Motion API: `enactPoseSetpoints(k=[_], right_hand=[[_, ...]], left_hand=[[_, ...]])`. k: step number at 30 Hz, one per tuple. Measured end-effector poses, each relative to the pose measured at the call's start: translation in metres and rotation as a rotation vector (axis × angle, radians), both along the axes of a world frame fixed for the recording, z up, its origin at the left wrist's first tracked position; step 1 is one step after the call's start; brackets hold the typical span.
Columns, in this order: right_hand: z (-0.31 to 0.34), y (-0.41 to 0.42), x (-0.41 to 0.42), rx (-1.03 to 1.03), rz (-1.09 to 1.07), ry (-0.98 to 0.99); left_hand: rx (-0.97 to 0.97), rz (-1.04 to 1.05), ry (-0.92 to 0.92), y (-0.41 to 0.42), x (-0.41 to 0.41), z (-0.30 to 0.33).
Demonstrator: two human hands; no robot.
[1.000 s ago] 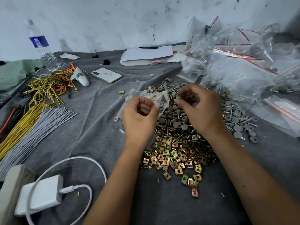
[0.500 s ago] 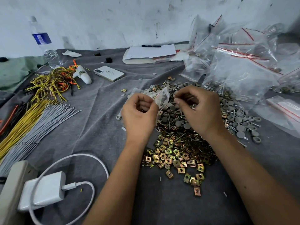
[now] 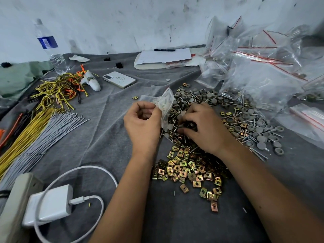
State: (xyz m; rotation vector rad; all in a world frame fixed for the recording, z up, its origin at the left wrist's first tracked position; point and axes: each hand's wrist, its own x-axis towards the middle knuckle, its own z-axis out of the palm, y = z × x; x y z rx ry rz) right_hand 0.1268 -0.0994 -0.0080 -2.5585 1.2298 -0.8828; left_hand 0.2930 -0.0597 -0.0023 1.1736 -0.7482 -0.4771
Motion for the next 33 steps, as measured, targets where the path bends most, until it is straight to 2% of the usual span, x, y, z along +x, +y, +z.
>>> enactPoseSetpoints(k=[6,10,13,19,26,33], right_hand=[[0.001,-0.007,-0.006,0.005,-0.142,-0.101],[0.004,-0.005,-0.007,0.007,-0.122,-0.202],[0.004,-0.004,-0.009,-0.006,-0.129,-0.17],[0.01,-0.002,-0.007,-0.074,-0.128,-0.337],[0.013,-0.001,-0.009,-0.109,-0.185,-0.356],[0.016,0.006,-0.005,-0.081,-0.142,-0.511]], left_hand=[[0.041,-0.049,-0.091,0.004,-0.003,0.001],[0.048,-0.129,-0.195,0.008,-0.013,0.001],[0.048,-0.169,-0.244,0.009,-0.017,0.001],[0.036,-0.175,-0.275,0.009,-0.016,0.0],[0.037,-0.164,-0.351,0.008,-0.016,-0.003],[0.047,-0.168,-0.36,0.007,-0.016,-0.003]])
